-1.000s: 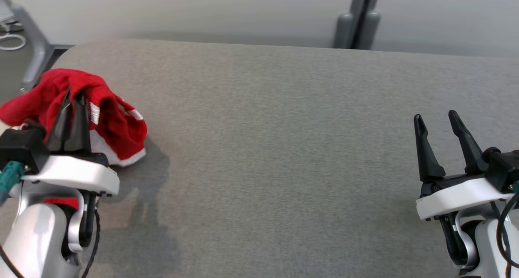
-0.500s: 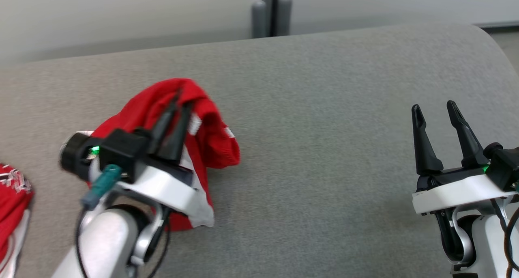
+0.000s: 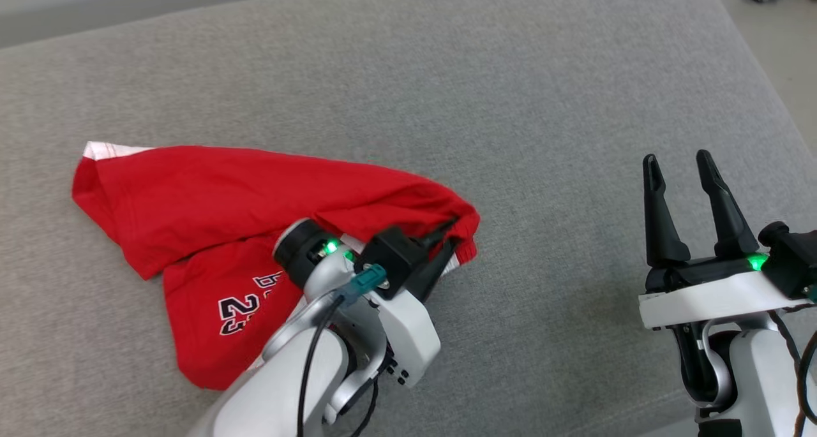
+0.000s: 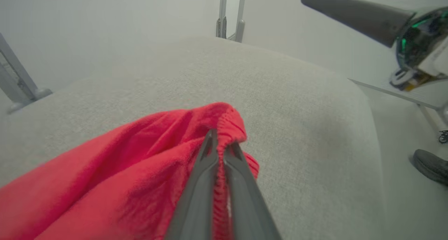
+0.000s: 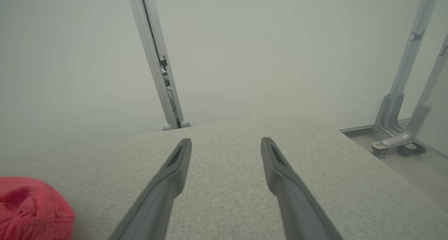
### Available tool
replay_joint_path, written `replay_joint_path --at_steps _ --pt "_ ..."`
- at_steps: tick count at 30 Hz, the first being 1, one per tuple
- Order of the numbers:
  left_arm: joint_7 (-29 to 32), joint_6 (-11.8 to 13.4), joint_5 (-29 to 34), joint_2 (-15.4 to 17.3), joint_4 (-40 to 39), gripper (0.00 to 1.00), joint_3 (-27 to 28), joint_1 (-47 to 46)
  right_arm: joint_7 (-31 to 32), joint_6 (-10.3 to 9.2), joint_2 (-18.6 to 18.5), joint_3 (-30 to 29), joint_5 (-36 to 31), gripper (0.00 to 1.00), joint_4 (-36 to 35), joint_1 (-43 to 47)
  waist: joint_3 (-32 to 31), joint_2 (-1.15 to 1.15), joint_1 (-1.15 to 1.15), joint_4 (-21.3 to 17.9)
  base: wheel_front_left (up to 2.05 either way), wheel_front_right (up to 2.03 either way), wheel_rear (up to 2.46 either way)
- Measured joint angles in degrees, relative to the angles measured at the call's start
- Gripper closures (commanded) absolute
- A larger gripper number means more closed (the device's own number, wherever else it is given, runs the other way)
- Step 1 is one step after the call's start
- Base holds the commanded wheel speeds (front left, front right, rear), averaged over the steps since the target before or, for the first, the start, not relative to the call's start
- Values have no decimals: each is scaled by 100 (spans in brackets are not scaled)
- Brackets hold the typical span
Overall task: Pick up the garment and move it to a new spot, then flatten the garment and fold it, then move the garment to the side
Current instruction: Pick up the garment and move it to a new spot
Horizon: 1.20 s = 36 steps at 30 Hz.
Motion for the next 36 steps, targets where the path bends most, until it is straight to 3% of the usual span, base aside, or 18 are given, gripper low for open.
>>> replay_joint_path --at_steps 6,7,8,9,14,21,28,36 --pt "-119 -130 -1 -130 687 100 -186 -170 -143 0 3 89 151 0 203 -90 255 0 0 -236 0 0 0" --pt "-130 -129 21 -148 786 96 -204 -210 -177 0 4 96 155 0 236 -107 274 0 0 -254 0 0 0" --pt "-168 -107 55 -165 854 61 -205 -230 -185 0 4 98 156 0 272 -125 277 0 0 -261 0 0 0" --pt "-240 -96 54 -178 909 0 -199 -236 -191 0 4 99 158 0 318 -151 266 0 0 -257 0 0 0" --pt "-519 -81 33 -244 1079 0 -190 -262 -243 0 8 71 147 0 466 -170 99 0 0 -174 0 0 0" --pt "-1067 158 -265 -218 1095 0 222 -110 -258 0 11 26 66 0 548 -144 -192 0 0 172 0 0 0" --pt "-1629 547 -658 34 956 0 951 207 -178 0 13 -21 -79 0 537 -65 -436 0 0 620 0 0 0" --pt "-1968 985 -1058 552 837 0 1912 698 -7 0 14 -116 -221 0 497 70 -728 0 0 1064 0 0 0"
